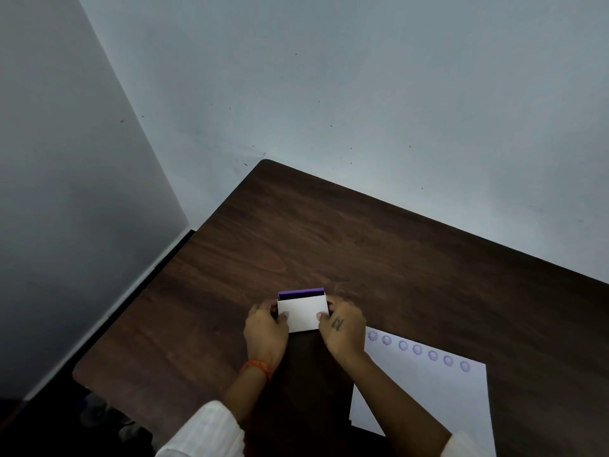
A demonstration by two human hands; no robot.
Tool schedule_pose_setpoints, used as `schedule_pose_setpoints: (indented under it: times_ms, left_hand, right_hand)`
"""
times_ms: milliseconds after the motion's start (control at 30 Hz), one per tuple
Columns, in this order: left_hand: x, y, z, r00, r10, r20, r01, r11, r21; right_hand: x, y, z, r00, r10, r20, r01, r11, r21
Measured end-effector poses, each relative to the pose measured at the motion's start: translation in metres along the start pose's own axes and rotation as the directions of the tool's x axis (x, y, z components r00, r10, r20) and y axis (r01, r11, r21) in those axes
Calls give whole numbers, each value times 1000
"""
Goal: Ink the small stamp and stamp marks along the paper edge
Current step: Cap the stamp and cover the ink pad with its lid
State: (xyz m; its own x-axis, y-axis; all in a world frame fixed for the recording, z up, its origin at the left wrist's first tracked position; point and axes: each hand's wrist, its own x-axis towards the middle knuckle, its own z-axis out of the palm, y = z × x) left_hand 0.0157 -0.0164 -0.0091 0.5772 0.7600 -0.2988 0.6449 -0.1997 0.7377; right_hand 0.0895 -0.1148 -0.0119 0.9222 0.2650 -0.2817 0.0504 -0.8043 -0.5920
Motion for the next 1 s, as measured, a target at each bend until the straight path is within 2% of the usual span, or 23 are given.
schedule_pose_setpoints:
  times_ms: [167, 633, 833, 1000]
  left_hand:
    - [-1, 3, 2, 1000, -3, -18, 3, 1000, -3]
    - [3, 2, 0, 1000, -19, -7, 19, 1000, 12]
    - [2, 2, 2, 1000, 7, -18, -7, 1000, -1]
    - [2, 1, 3, 1000, -8, -11, 8, 1000, 7]
  right_hand:
    - [-4, 1, 1, 998, -9, -64, 11, 1000, 28]
    - [6, -1, -3, 1000, 18, 0, -18, 1000, 16]
    - [1, 2, -1, 997, 7, -74, -5, 999, 35]
    - [2, 4, 2, 997, 46, -66, -43, 998, 49]
